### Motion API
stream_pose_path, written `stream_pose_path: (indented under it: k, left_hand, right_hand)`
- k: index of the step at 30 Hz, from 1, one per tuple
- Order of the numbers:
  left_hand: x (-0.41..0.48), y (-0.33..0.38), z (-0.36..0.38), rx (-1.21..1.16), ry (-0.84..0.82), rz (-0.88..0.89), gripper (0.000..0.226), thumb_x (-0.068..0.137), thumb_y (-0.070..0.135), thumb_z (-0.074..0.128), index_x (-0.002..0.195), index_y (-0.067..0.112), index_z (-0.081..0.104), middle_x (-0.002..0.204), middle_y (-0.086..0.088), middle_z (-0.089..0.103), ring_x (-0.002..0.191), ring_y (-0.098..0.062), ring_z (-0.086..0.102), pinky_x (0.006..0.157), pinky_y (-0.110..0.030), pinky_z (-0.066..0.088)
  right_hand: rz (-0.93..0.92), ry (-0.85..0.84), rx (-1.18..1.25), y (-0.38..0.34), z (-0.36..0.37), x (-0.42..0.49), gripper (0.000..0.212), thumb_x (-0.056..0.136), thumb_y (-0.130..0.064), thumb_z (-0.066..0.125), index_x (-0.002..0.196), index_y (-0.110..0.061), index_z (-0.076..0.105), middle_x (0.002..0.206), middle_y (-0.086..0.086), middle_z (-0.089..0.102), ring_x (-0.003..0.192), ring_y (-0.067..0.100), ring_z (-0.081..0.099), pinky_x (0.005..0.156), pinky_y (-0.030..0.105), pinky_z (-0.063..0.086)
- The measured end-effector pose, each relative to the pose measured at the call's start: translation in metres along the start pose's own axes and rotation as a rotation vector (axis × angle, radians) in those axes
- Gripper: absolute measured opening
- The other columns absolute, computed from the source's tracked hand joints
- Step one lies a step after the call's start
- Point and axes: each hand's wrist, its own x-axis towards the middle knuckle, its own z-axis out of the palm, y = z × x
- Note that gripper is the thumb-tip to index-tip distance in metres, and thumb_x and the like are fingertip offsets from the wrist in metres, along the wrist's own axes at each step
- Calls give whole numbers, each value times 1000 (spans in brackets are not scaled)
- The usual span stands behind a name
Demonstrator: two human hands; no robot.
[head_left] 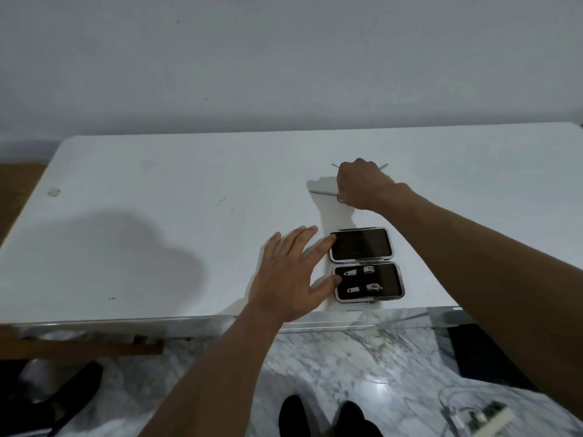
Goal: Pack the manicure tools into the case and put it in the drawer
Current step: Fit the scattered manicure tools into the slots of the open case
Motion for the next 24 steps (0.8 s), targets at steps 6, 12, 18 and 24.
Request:
stream_pose_path:
  k: [6,12,18,24]
  left_hand:
    - [0,0,-2,-2,4,3,67,91,69,32,150,39,27,156,4,33,145,-17,24,118,-48,17]
    - [-1,1,-3,9,11,-2,66,91,69,33,150,41,26,156,4,33,145,-16,26,118,-48,20]
    - [-1,1,-1,19,10,6,66,92,69,29,151,40,25,157,3,32,146,-16,24,119,-48,18]
    - [-3,2,0,23,20,11,66,92,69,26,151,40,23,157,2,33,146,-17,24,118,-48,17]
  right_hand:
    - [17,-44,19,3,2,-20,16,78,-11,62,68,-7,51,68,10,54,71,33,55,63,30,42]
    - [-13,125,118,25,-6,-49,13,79,-15,60,84,-6,68,91,14,66,83,34,62,72,36,51]
    - [-5,248,264,49,-5,-104,12,84,-17,61,80,-9,68,83,9,74,81,31,64,72,32,48]
    - [-30,221,301,60,9,-146,17,85,-16,61,85,-5,74,78,12,75,77,32,66,76,38,54]
